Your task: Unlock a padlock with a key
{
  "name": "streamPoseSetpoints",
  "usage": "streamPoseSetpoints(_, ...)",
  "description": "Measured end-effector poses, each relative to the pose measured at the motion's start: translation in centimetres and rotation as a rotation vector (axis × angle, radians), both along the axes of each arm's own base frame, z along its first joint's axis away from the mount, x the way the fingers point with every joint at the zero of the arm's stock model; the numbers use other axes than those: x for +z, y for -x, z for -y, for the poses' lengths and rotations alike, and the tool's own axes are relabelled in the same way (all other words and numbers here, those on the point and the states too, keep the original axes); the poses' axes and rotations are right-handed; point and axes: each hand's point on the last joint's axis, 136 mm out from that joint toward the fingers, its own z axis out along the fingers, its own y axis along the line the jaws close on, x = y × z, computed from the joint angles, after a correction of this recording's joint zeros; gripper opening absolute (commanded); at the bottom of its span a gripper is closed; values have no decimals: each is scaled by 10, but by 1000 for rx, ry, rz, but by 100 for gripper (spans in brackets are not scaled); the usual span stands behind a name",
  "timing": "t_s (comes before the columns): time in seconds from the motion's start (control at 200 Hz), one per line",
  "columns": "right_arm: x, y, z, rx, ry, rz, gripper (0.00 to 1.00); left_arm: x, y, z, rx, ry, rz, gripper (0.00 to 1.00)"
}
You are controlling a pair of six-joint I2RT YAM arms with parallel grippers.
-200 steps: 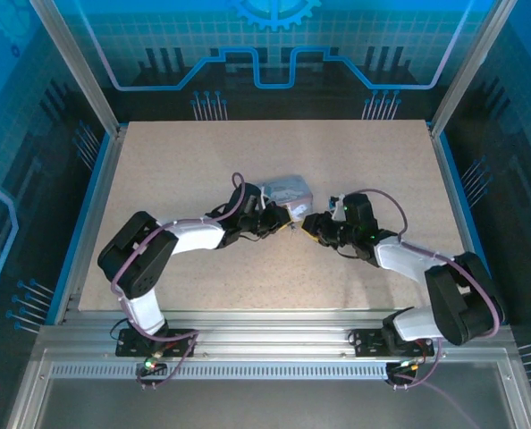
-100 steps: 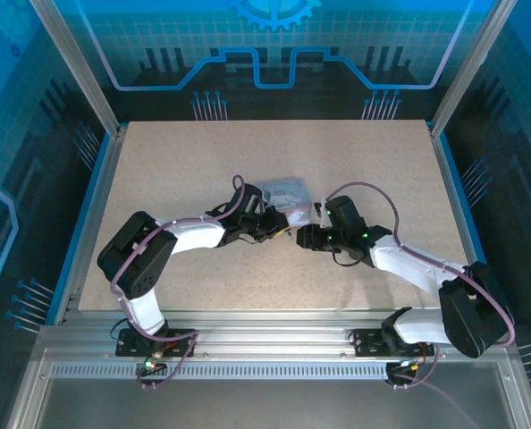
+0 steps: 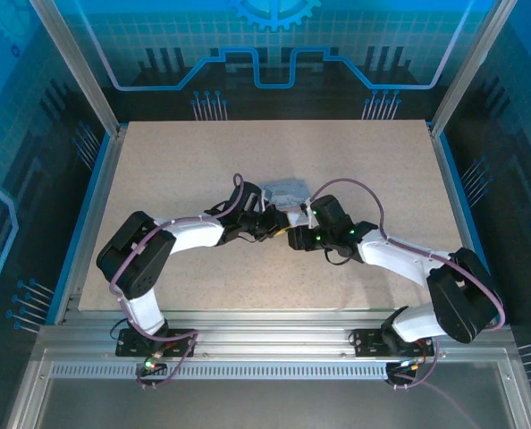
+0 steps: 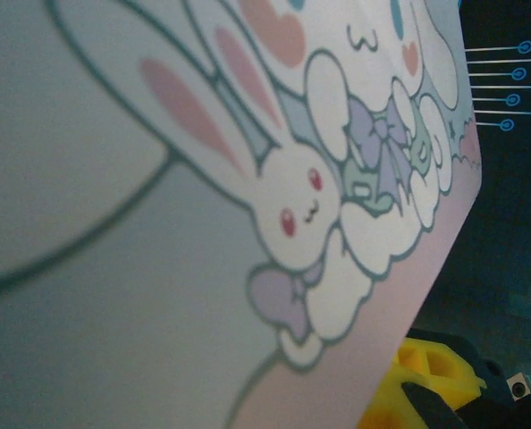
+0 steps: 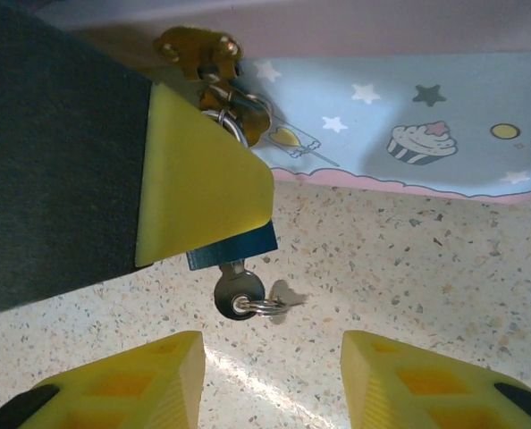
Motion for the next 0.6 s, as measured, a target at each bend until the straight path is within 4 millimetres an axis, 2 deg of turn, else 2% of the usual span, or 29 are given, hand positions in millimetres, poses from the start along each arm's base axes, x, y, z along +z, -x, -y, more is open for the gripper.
streamPoseSetpoints(0.315, 11, -12, -11, 44, 24, 60, 41, 2, 1, 1, -1, 16, -15, 0)
streamPoseSetpoints(0.6, 5, -15, -12, 61, 67, 50, 40, 5, 0, 1, 0, 27, -11, 0)
